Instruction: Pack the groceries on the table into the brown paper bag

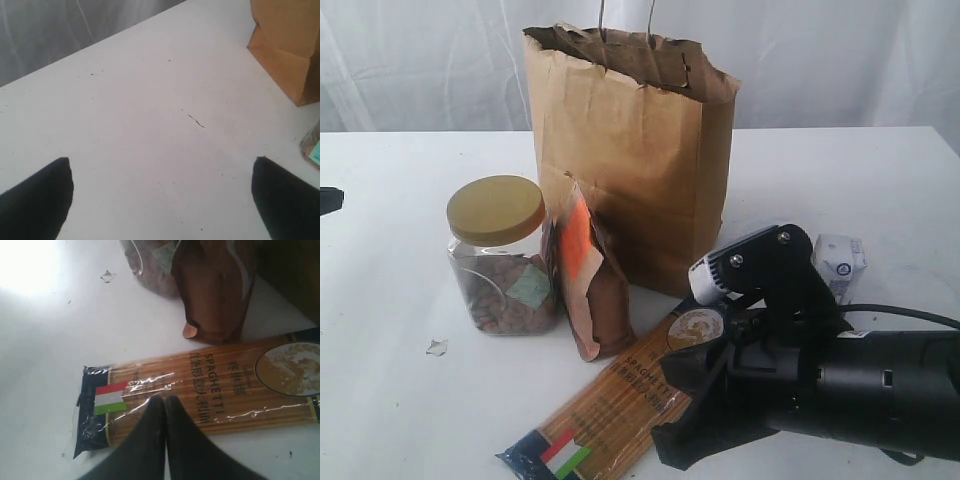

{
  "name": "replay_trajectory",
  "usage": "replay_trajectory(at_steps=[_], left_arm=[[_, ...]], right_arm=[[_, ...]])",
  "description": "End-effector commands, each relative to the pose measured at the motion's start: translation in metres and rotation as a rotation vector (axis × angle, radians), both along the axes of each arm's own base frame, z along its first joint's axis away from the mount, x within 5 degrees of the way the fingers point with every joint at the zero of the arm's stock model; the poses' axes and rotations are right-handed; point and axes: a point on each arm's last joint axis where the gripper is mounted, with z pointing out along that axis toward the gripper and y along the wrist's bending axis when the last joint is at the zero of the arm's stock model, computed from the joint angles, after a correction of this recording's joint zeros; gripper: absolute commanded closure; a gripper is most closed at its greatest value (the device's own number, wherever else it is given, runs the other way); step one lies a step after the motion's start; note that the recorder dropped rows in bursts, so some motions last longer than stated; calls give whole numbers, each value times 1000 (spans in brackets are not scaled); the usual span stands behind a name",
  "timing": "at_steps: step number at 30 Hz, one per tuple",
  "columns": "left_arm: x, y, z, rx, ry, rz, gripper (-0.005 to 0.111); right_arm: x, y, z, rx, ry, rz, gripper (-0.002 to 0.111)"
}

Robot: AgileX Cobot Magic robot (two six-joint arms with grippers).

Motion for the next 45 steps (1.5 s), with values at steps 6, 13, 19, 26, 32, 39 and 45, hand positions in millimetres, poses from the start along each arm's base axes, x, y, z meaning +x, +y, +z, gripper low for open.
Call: replay_trajectory(at_steps=[6, 13, 19, 26, 32, 39, 45], left_arm=[[3, -1, 7, -140, -33, 57, 2], [11, -46, -44, 94, -98, -340, 2], [13, -63, -84, 47, -1, -398, 2], [16, -73, -83, 39, 4, -421, 2], [14, -113, -83, 28, 17, -523, 2], [12, -133, -83, 16, 33, -570, 2], [0, -134, -85, 6, 61, -571, 2]], right_arm=[[-2, -1, 0, 6, 5, 2, 108], [-2, -1, 0, 6, 5, 2, 108], [-2, -1, 0, 6, 5, 2, 108], [-2, -1, 0, 6, 5, 2, 108], [-1, -1, 0, 6, 4, 1, 108], [-1, -1, 0, 6, 4, 1, 108], [-1, -1, 0, 6, 4, 1, 108]])
